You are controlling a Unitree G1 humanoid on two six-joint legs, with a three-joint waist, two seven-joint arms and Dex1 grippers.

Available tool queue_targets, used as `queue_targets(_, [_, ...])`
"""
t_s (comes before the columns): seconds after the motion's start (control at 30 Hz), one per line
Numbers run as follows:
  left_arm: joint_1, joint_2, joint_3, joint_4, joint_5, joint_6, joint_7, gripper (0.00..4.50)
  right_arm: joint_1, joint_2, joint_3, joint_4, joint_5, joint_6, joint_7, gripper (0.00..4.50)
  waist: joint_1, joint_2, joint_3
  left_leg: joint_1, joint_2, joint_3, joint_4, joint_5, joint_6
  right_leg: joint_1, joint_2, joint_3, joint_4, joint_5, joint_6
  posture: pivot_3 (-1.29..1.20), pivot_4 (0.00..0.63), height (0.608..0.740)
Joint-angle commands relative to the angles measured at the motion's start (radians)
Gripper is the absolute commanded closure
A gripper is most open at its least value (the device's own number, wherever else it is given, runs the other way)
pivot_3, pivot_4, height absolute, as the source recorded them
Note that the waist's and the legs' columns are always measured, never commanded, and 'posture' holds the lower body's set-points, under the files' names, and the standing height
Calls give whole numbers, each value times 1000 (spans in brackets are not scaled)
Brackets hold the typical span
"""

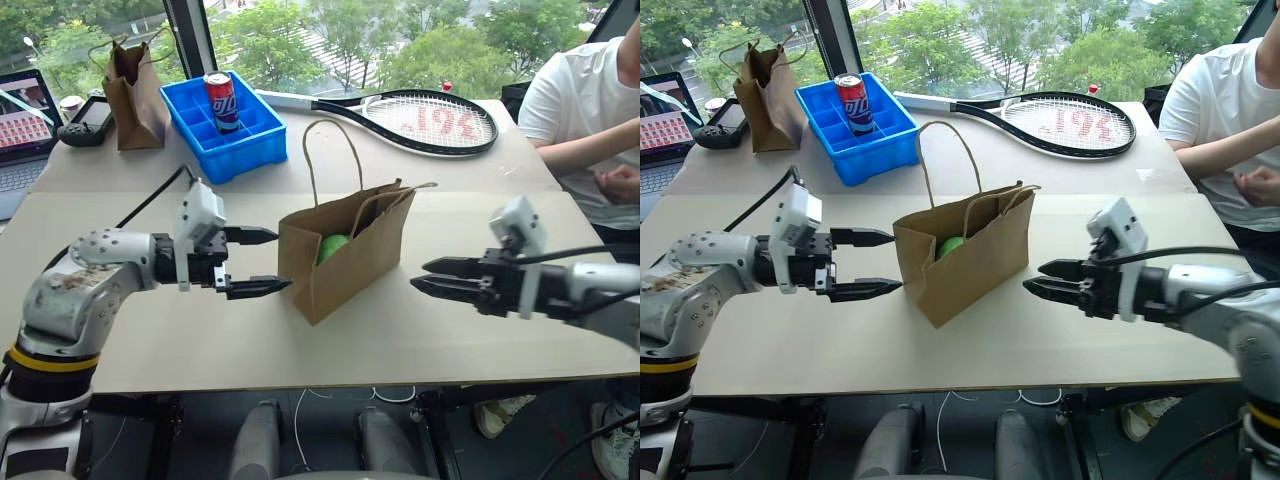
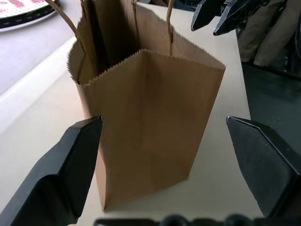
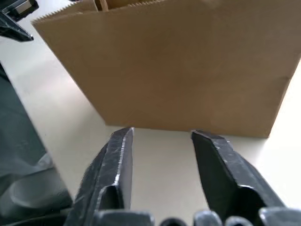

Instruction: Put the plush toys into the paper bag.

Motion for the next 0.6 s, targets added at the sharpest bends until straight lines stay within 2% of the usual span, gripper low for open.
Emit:
queue_targets(0.03, [-15,15,46,-33,-19,-6,21,0,15,43,74,-55,-101,-117,-20,3787,1,0,0,0,0,0,0,0,0,0,0,0,1,0,0,0,150,740])
queue_targets(0.1, [-17,34,83,-28,-41,2,10,0,13,69,101,-65,-118,-131,-26,4429,1,0,0,0,0,0,0,0,0,0,0,0,1,0,-1,0,150,740])
queue_targets(0.13, [-13,43,103,-27,-52,6,5,0,14,79,109,-70,-122,-135,-27,4484,1,0,0,-1,0,0,-1,0,0,-1,0,0,1,1,-1,0,150,740])
queue_targets(0.3, [12,69,177,-7,-94,-7,-19,0,1,107,136,-79,-143,-148,-26,4484,1,0,0,-1,0,0,-1,0,0,0,0,0,1,1,-1,0,150,740])
queue_targets(0.6, [-8,-41,100,65,-49,-59,38,0,-61,163,197,-55,-202,-170,-38,4484,4,-1,0,0,0,0,0,0,0,1,0,0,1,1,-1,0,150,740])
